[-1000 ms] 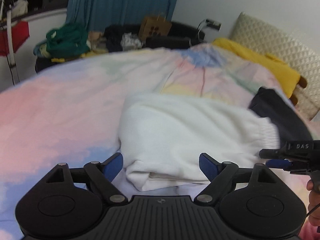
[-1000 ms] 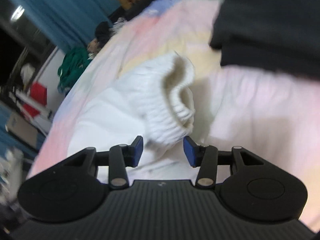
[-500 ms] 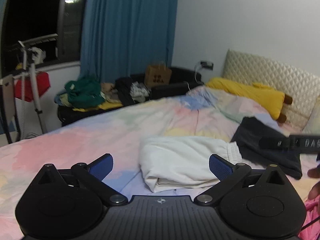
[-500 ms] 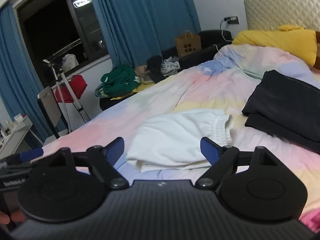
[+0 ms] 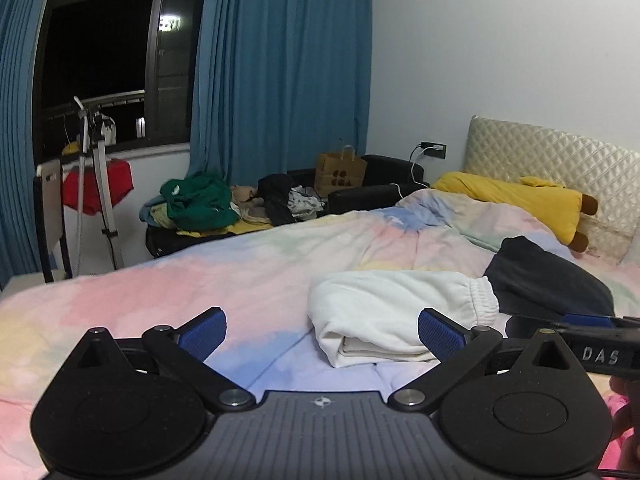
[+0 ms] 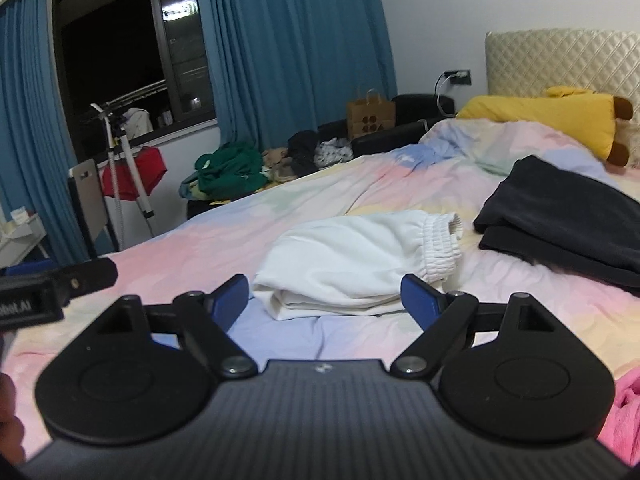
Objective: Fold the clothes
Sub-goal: 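Open both tools and withdraw them from the folded sweatpants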
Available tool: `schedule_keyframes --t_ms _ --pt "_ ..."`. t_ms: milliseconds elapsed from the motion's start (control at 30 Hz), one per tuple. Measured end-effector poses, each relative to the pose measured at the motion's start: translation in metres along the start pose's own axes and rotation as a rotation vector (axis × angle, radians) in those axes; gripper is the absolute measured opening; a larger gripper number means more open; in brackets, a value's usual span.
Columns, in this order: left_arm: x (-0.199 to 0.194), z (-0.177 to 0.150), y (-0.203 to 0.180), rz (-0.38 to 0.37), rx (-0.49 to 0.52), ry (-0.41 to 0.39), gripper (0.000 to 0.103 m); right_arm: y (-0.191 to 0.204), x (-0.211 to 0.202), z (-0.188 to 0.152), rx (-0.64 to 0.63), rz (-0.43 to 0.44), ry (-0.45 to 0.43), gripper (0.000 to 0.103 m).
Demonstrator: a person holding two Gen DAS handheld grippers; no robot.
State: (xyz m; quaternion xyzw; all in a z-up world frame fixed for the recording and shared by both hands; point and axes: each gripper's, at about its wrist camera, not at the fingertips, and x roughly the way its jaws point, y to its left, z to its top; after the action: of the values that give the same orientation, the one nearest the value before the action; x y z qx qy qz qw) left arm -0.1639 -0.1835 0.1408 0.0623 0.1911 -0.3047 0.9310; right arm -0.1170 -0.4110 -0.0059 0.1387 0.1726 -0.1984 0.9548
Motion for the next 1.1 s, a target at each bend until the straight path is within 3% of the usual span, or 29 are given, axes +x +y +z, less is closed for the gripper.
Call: schedule_keyframes --t_ms 433,1100 --pt "0.03 -0.034 0.011 0.017 0.029 0.027 0.103 0.029 0.021 -0.039 -0.092 -0.094 -0.066 0.085" --pt "0.043 -0.05 0.027 0.032 0.0 0.044 0.103 0.041 0.027 -0.046 -0.148 -0.154 -0.078 0.085"
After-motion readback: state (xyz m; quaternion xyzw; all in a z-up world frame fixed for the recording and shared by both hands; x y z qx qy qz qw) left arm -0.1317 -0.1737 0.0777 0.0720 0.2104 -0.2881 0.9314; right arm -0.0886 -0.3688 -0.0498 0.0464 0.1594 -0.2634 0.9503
